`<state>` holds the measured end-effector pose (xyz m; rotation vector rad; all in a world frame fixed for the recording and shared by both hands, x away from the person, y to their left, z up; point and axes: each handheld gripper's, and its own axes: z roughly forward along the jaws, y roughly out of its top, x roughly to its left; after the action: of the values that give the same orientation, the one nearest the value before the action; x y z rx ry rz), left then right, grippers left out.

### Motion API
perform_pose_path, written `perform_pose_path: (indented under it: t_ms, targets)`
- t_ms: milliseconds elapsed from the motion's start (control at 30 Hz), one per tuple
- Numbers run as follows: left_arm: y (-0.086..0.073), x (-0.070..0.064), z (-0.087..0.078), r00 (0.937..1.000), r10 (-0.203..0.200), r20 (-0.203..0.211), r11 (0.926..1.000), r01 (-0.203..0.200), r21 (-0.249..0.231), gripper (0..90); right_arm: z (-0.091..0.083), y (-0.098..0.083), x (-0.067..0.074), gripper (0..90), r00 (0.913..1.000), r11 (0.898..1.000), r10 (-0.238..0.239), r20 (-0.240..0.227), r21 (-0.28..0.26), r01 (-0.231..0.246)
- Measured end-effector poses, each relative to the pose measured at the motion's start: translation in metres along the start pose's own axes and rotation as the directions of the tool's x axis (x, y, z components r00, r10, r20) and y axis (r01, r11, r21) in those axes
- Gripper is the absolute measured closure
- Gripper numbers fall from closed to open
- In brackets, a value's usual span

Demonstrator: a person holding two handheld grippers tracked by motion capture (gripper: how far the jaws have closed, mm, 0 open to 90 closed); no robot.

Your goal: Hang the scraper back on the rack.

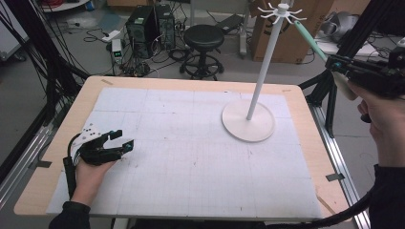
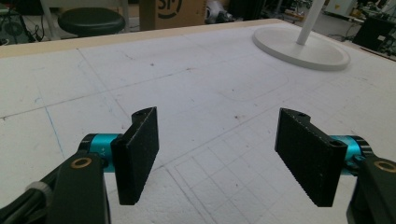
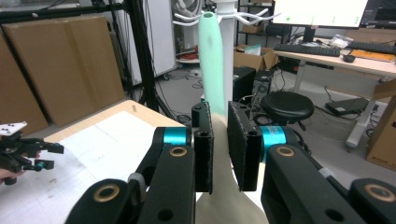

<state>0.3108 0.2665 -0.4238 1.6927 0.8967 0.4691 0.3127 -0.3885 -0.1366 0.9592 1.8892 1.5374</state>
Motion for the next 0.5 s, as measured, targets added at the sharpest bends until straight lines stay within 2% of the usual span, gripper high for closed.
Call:
perform_pose_path:
  t_ms: [500]
  targets:
    - [-0.0003, 0.0, 0.0003, 1.0, 0.004, 0.001, 1.0, -0.004, 0.001, 31.0, 0.0105, -0.0013, -0.0023, 81.1, 0.9996, 1.0, -0.006, 0.029, 0.027, 0.005]
